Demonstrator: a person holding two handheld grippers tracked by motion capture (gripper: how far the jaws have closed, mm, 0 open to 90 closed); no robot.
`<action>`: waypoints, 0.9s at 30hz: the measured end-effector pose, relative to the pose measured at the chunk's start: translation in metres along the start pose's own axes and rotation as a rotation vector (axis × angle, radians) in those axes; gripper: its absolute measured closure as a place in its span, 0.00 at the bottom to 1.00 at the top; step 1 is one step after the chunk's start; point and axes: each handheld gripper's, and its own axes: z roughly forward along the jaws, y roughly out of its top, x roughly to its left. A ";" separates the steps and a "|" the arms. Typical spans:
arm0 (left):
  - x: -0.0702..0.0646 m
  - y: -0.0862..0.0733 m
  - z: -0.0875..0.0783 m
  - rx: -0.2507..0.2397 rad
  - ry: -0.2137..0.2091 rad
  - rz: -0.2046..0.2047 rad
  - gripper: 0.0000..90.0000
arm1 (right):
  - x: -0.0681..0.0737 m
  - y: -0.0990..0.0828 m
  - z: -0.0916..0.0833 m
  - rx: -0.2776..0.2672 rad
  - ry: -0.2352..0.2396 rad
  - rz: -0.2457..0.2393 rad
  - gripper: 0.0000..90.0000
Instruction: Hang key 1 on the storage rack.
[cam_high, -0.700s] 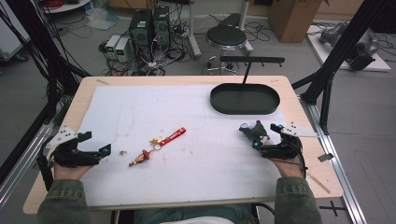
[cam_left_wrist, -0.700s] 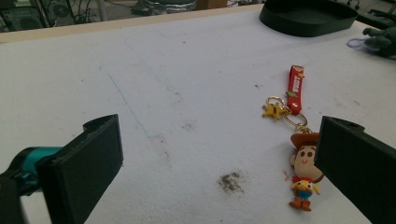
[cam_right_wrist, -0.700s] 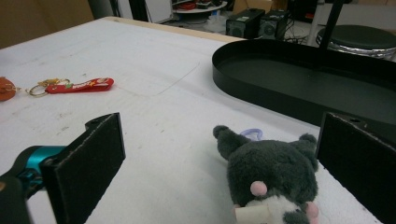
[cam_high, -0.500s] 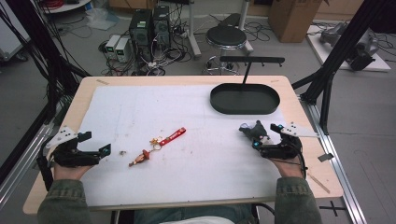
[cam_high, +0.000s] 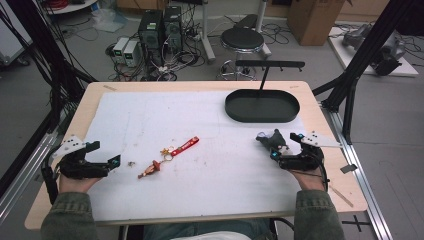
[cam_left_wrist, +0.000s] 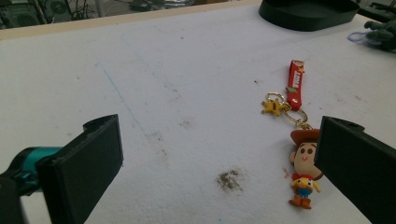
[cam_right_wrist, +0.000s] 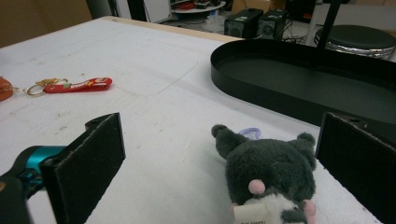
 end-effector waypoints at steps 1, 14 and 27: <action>0.000 0.000 0.000 0.001 0.001 -0.002 0.02 | 0.000 0.000 0.000 0.001 0.001 -0.001 0.00; -0.021 0.021 0.023 0.128 -0.020 0.067 0.02 | 0.001 0.000 -0.001 -0.001 -0.003 0.011 0.00; -0.043 0.056 0.053 0.186 -0.046 0.163 0.02 | 0.000 0.000 0.000 -0.011 -0.008 0.004 0.00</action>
